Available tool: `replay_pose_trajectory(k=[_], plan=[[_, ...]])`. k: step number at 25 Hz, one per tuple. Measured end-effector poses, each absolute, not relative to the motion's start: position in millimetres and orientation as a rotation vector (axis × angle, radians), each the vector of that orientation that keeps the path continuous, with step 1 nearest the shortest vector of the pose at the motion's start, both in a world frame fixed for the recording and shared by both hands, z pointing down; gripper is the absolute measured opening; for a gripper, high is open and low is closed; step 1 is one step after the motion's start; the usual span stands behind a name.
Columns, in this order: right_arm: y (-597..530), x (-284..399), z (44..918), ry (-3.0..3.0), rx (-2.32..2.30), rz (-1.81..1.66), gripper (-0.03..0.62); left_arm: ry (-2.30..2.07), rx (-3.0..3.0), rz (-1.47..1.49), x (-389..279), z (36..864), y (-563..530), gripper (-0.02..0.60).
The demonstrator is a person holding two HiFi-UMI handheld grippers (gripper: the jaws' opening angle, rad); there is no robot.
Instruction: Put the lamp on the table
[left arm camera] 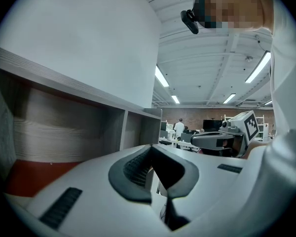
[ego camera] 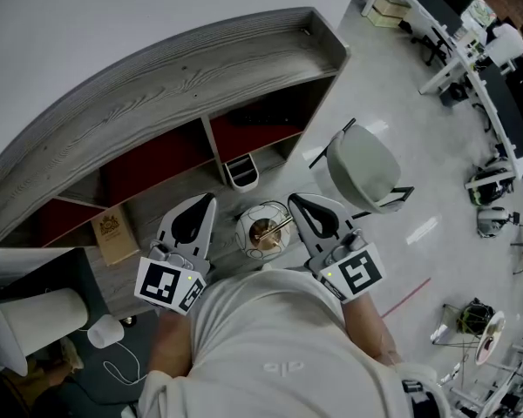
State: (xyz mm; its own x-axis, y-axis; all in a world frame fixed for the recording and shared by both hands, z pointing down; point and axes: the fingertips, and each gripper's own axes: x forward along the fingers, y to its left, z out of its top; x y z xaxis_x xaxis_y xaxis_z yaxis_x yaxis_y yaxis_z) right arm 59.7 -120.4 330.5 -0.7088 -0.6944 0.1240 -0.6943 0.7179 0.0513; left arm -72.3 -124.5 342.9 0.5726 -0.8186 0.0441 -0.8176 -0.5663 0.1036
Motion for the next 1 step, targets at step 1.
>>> replay_pose_trajectory(k=[1], plan=[[-120.1, 59.6, 331.0, -2.786, 1.131, 0.002, 0.028, -1.402, 2.685, -0.013, -72.3, 343.5, -124.4, 0.017]])
